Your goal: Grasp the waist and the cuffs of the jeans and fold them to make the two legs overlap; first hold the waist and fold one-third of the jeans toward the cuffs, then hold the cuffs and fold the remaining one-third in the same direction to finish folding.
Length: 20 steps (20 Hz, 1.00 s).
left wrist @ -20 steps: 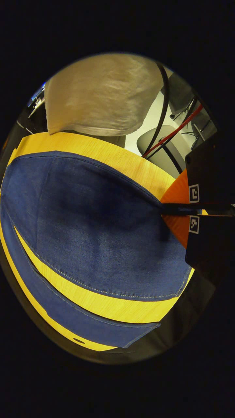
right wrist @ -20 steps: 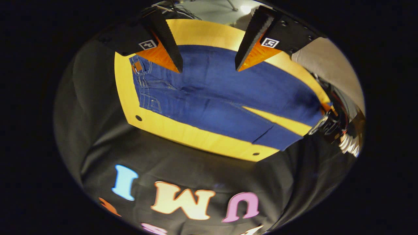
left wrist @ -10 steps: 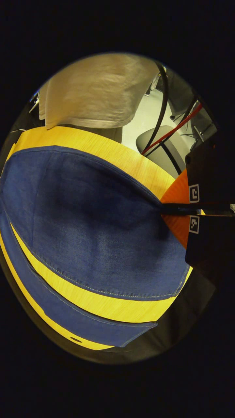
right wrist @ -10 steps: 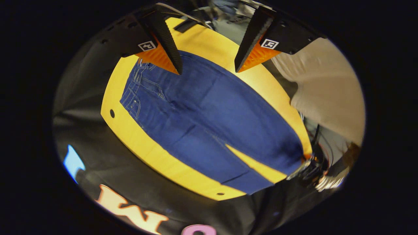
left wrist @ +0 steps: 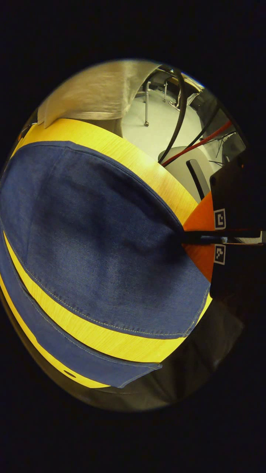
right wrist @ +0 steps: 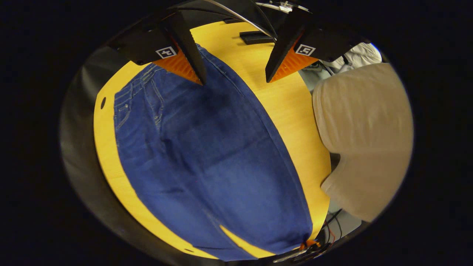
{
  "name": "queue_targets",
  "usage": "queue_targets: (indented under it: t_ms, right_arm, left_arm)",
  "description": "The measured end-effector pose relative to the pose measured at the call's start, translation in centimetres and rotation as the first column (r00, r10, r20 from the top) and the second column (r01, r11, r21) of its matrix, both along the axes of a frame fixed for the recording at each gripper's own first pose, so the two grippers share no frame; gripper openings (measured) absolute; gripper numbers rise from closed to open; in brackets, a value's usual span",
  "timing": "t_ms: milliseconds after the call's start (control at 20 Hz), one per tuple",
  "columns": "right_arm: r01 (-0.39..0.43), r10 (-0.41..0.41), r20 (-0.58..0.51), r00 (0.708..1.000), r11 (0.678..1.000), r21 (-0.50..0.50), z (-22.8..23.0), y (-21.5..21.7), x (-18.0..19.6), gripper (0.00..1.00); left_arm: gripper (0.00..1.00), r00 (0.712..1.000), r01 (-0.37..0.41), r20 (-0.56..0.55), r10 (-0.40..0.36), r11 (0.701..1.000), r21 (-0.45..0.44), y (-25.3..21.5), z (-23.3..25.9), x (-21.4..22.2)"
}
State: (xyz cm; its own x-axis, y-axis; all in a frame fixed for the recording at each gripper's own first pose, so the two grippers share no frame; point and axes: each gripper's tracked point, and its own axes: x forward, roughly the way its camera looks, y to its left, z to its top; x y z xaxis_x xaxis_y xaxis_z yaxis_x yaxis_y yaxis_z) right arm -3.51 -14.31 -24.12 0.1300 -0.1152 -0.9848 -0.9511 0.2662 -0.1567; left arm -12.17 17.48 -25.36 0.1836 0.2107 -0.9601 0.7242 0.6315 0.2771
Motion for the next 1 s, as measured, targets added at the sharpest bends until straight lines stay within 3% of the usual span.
queue_targets:
  t_ms: [250,600,750,950,1000]
  right_arm:
    - [-0.1,0.097,-0.052,0.994,0.992,-0.073,-2.5,-1.4,0.0,1.0]
    - [-0.039,0.037,-0.04,0.999,0.997,-0.065,-4.0,-1.7,1.5,0.94]
    - [-0.049,0.047,-0.024,0.999,0.997,-0.065,-4.1,-2.0,1.8,0.85]
    - [-0.004,0.003,-0.013,1.0,0.997,-0.071,-4.0,-1.9,1.5,0.86]
    - [0.022,-0.023,-0.013,1.0,0.997,-0.076,-4.0,-2.0,1.4,0.82]
  left_arm:
    - [0.0,0.999,-0.032,-0.031,0.033,0.999,0.015,0.0,-0.1,0.0]
    - [0.0,0.999,-0.035,-0.039,0.036,0.999,0.034,-0.1,0.0,0.1]
    - [0.0,0.998,-0.048,-0.044,0.049,0.999,0.021,-0.1,-0.1,0.2]
    - [0.0,0.997,-0.059,-0.046,0.059,0.998,0.003,-0.1,-0.1,0.2]
    - [0.0,0.997,-0.06,-0.045,0.06,0.998,-0.001,-0.1,-0.1,0.2]
